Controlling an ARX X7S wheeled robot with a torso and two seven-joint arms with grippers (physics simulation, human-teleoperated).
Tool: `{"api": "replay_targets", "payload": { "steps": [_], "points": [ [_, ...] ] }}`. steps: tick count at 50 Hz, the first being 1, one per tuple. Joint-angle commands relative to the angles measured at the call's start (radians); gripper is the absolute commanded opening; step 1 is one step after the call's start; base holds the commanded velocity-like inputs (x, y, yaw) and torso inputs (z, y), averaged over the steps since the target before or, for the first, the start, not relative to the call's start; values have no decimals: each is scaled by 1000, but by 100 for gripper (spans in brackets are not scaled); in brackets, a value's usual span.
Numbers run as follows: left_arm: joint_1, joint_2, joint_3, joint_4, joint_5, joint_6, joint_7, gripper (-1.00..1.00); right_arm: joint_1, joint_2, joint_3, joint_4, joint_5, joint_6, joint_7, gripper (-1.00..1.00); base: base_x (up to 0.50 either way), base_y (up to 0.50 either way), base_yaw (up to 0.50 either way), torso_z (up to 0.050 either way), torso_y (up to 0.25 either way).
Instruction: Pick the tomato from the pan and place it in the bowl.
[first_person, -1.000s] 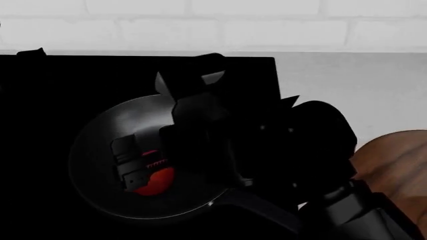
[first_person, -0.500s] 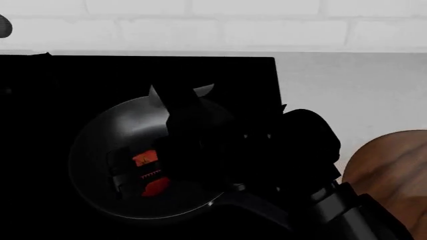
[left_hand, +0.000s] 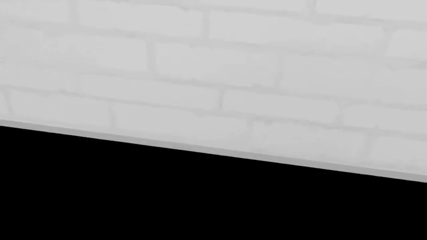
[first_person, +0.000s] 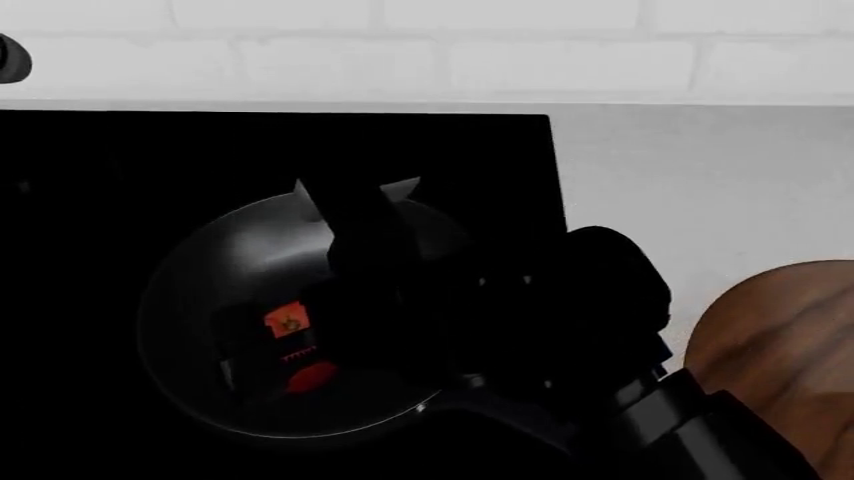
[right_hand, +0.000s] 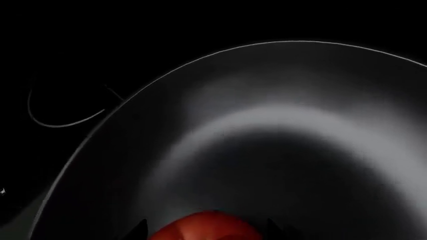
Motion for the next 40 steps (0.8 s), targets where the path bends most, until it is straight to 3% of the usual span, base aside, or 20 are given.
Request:
{"api": "replay_targets", "payload": {
  "steps": [1,20,40],
  "points": [
    [0,15,-18,29,5,-17,23,100,-41,-4,-3,-62,-43,-13,-5,-100,0,0,0,0,0],
    [5,11,-24,40,-9,-19,17,100,-20,22,45,-126,-6,-12,72,-100,0,0,0,0,0],
    [23,-4,-33,59,-26,-12,22,100,65,101,217,-322,162,64,339,-100,0,0,0,0,0]
  ]
}}
